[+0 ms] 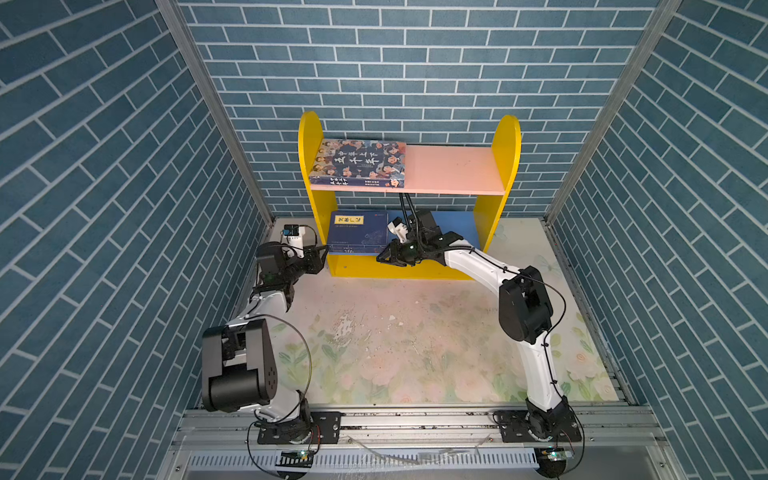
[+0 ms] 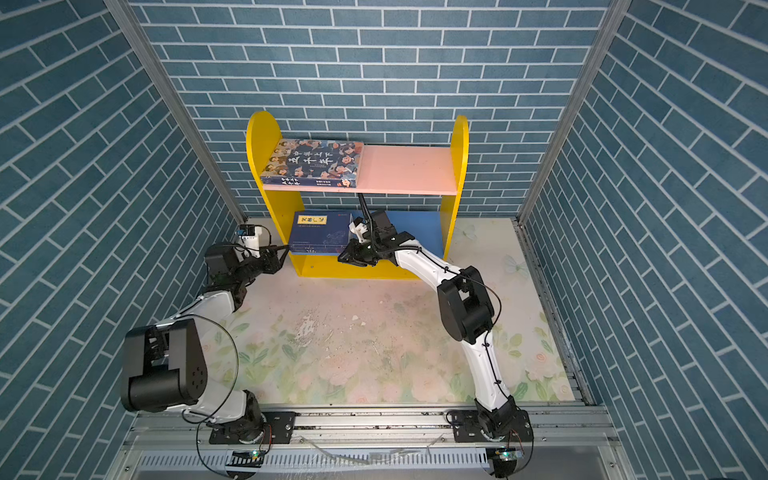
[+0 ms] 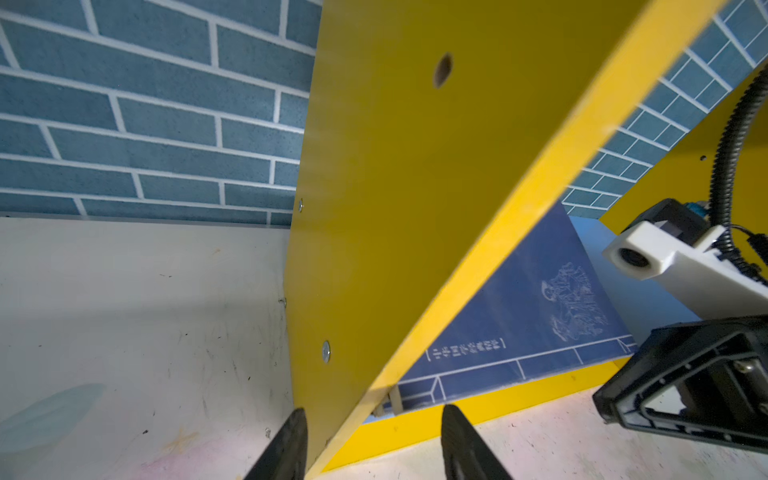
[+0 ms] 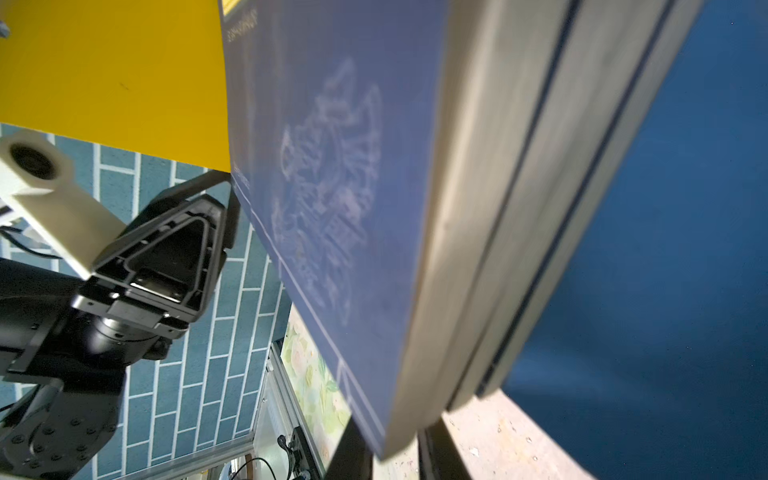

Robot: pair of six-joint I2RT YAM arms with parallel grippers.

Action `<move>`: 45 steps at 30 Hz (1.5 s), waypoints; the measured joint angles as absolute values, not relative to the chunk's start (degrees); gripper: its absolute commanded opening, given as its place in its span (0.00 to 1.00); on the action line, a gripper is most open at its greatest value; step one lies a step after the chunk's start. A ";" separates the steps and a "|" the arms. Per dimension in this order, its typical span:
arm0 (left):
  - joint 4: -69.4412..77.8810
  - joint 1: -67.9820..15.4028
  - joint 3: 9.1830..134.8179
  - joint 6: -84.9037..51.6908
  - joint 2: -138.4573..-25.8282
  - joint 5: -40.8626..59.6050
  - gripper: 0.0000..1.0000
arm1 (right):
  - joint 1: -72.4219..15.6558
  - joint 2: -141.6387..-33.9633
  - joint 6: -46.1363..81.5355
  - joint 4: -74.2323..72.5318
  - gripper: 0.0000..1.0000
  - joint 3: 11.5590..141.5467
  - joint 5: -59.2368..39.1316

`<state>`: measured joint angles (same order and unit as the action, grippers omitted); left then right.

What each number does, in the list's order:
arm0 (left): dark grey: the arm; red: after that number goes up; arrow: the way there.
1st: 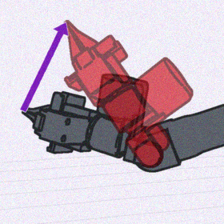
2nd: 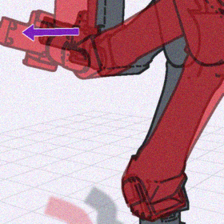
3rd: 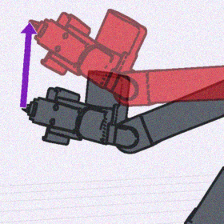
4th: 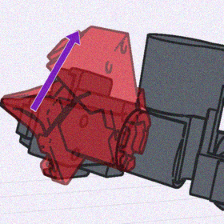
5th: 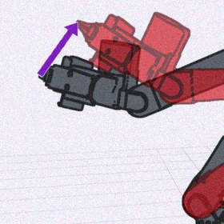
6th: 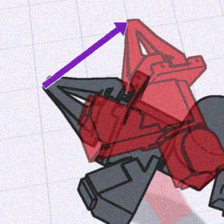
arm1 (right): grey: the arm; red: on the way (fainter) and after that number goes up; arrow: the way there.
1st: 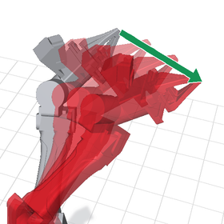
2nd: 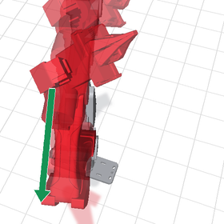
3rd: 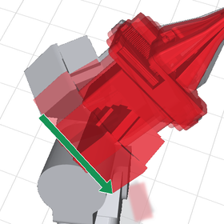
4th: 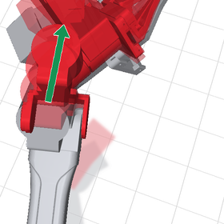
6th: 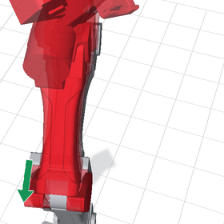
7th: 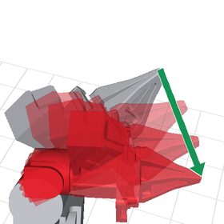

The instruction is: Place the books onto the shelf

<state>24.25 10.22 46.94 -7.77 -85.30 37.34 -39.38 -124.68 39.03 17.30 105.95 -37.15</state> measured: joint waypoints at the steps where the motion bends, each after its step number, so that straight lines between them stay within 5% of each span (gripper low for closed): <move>1: 23.70 10.22 46.94 -7.55 -84.66 37.28 0.54 | -39.38 -124.20 39.03 16.95 0.24 104.99 -37.17; 13: 12.29 10.35 46.89 -3.77 -77.45 37.17 0.61 | -39.38 -112.84 39.18 10.87 0.30 89.93 -37.19; 17: 5.80 10.70 45.78 -1.45 -72.05 38.00 0.77 | -39.38 -106.26 38.65 8.97 0.38 80.95 -36.77; 22: -1.63 10.87 42.46 1.52 -64.47 38.98 0.91 | -39.38 -96.25 35.59 8.08 0.69 68.71 -34.92; 25: -5.28 10.85 40.38 2.57 -60.71 39.33 0.96 | -39.38 -90.15 33.28 8.51 0.97 62.41 -31.88; 40: -0.64 10.90 25.80 0.99 -58.57 35.46 1.00 | -38.30 -60.40 19.00 -0.36 0.99 35.31 4.40; 45: 8.95 10.92 22.39 2.17 -63.83 35.05 1.00 | -26.41 -52.62 18.72 -4.62 0.99 30.55 13.85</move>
